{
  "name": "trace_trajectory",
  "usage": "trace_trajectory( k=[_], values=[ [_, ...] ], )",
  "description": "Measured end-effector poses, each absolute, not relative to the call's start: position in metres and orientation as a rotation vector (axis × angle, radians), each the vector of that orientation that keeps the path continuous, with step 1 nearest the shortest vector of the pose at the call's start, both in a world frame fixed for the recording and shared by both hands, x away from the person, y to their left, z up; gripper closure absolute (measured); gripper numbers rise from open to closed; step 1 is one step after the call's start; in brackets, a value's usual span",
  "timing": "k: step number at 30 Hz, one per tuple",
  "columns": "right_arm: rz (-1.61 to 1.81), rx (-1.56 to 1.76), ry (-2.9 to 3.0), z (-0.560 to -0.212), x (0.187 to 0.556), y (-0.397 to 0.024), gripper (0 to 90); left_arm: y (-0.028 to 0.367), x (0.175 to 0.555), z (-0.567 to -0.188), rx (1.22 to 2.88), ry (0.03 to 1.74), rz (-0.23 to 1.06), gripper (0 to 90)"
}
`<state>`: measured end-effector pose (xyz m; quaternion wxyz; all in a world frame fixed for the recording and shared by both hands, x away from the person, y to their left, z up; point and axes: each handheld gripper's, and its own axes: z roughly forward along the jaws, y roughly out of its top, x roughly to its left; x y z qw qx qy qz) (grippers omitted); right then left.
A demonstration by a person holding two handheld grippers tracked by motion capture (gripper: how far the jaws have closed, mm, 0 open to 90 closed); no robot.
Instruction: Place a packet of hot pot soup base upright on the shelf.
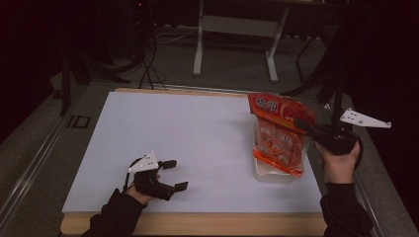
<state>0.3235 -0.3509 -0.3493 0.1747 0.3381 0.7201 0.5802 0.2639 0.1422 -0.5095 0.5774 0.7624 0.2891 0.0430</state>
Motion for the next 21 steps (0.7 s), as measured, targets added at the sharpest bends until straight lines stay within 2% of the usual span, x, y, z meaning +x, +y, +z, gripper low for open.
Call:
trace_trajectory(
  k=[9,21],
  values=[
    [1.65,1.006,2.006,-0.361,0.32,-0.366,90.0,0.142,0.264,-0.511,1.792,0.677,0.096,8.4],
    [1.653,1.04,2.045,-0.381,0.321,-0.366,90.0,0.139,0.266,-0.513,1.799,0.682,0.086,8.3]
  ],
)
